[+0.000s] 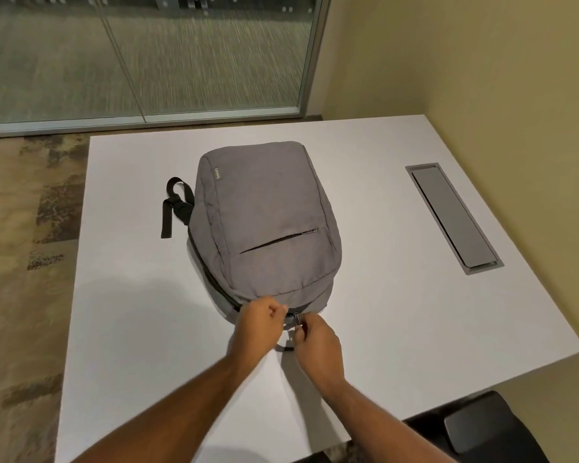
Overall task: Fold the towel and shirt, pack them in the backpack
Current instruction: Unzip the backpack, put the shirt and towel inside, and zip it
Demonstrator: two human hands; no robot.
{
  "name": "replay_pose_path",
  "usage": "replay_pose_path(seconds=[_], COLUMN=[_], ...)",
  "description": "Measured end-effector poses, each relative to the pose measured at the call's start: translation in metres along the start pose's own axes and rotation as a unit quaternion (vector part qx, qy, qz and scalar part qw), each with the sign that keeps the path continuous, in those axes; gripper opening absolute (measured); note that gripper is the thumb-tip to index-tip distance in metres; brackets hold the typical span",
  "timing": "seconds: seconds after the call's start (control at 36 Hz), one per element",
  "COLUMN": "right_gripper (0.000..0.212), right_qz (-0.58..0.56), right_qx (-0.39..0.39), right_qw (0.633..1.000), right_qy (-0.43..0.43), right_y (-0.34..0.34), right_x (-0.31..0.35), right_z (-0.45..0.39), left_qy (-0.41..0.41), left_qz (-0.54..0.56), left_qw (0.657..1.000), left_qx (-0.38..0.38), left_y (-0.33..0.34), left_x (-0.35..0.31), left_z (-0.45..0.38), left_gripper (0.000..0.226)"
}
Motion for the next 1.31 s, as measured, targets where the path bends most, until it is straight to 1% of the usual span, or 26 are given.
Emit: replay_pose_path(seconds=[0.06,0.11,0.19,0.28,0.39,0.47,0.5,0.56,0.64,0.75,0.81,0.89,0.97,1.06,1.14,1.19,1.28,1.31], right_gripper=[0.011,0.009,0.011,0.012,0.013,0.014,0.017,0.022,0.029,0.043,0.043,0.033,0.034,0.033,0.032,0.034,0.035,0.035], right_qz=[-0.013,-0.014,-0.019,-0.004,0.016,0.011,-0.003,-0.06,-0.146,-0.183,-0.186,-0.173,-0.148,-0.13,-0.11,-0.098,-0.09,-0.088], right_qx=[-0.002,0.001,0.008,0.011,0.021,0.047,0.049,0.032,0.012,0.048,0.051,0.036,0.018,0.012,0.012,0.012,0.009,0.008], right_qw=[1.0,1.0,1.0,1.0,1.0,0.999,0.999,0.994,0.971,0.954,0.95,0.952,0.956,0.96,0.965,0.968,0.971,0.972], right_qy=[0.009,0.012,0.007,-0.004,-0.011,-0.005,0.014,0.083,0.187,0.234,0.245,0.251,0.254,0.25,0.238,0.23,0.221,0.218], right_y=[0.001,0.001,0.0,-0.002,-0.001,0.001,0.0,-0.006,-0.007,0.006,0.01,0.01,0.006,0.001,-0.001,-0.003,-0.007,-0.008], right_x=[-0.001,0.0,0.003,0.007,0.004,0.0,-0.003,-0.012,-0.025,-0.023,-0.023,-0.023,-0.022,-0.02,-0.021,-0.022,-0.021,-0.021], right_z=[0.001,0.002,0.005,0.005,0.003,0.004,0.003,0.0,-0.009,-0.022,-0.028,-0.032,-0.031,-0.026,-0.023,-0.021,-0.02,-0.019], left_qy=[-0.07,-0.117,-0.163,-0.188,-0.204,-0.201,-0.192,-0.162,-0.108,-0.057,-0.037,-0.017,0.014,0.025,0.037,0.043,0.054,0.057], left_qz=[0.055,0.144,0.241,0.265,0.288,0.266,0.25,0.212,0.134,0.05,0.031,0.002,-0.049,-0.104,-0.124,-0.128,-0.134,-0.138], left_qw=[0.995,0.98,0.953,0.942,0.931,0.938,0.944,0.959,0.981,0.993,0.995,0.997,0.997,0.994,0.991,0.99,0.985,0.983], left_qx=[0.042,0.077,0.088,0.082,0.094,0.096,0.098,0.099,0.092,0.091,0.087,0.074,0.054,0.017,-0.029,-0.051,-0.091,-0.107], left_y=[0.016,0.03,0.04,0.043,0.051,0.052,0.052,0.051,0.049,0.047,0.046,0.041,0.032,0.019,0.001,-0.013,-0.036,-0.043], left_x=[0.02,0.029,0.027,0.023,0.019,0.023,0.023,0.022,0.019,0.015,0.012,0.013,0.013,0.017,0.026,0.034,0.044,0.047], left_z=[0.008,0.013,0.018,0.018,0.013,0.009,0.007,0.007,0.007,0.009,0.009,0.01,0.011,0.013,0.016,0.017,0.013,0.011], left_gripper=[0.038,0.037,0.036,0.037,0.026,0.019,0.019,0.021,0.022,0.025,0.027,0.024,0.022,0.025,0.028,0.021,0.002,0.002])
Point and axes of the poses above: each hand's wrist, its own z-axis away from the middle knuckle, its own y-axis out of the palm, x = y × z, the point moved 9 cm from there along -z, towards the middle knuckle
